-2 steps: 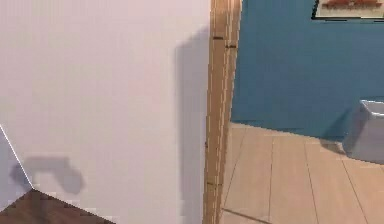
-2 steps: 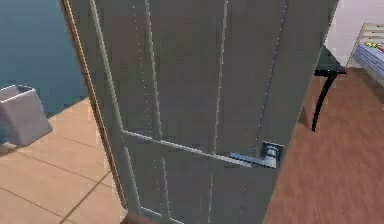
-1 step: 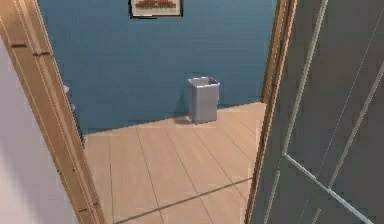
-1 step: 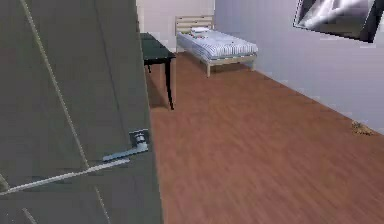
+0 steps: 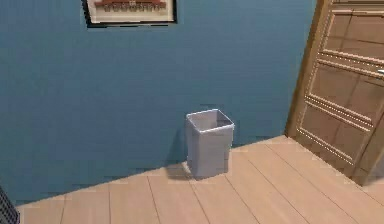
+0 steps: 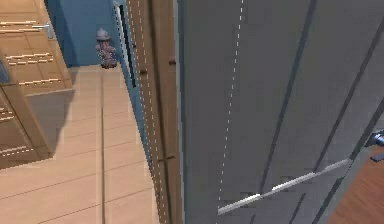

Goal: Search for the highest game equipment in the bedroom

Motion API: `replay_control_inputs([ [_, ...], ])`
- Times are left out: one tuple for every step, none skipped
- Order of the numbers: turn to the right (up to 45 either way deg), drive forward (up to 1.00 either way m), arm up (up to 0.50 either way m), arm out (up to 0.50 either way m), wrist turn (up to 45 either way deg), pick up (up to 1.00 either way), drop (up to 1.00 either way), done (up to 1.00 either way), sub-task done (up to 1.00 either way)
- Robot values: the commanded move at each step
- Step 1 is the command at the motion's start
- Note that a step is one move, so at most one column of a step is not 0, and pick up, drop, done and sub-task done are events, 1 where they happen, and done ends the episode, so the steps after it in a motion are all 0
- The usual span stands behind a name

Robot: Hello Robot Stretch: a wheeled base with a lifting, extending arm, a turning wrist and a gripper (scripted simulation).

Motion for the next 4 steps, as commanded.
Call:
replay_control_inputs([
  [21.0, 0.00, 0.00, 0.00, 0.0, 0.00, 0.00, 0.00, 0.00],
  [0.0, 0.30, 0.00, 0.00, 0.0, 0.00, 0.00, 0.00, 0.00],
  [45.0, 0.00, 0.00, 0.00, 0.0, 0.00, 0.00, 0.00, 0.00],
  [0.0, 1.00, 0.00, 0.00, 0.0, 0.00, 0.00, 0.00, 0.00],
])
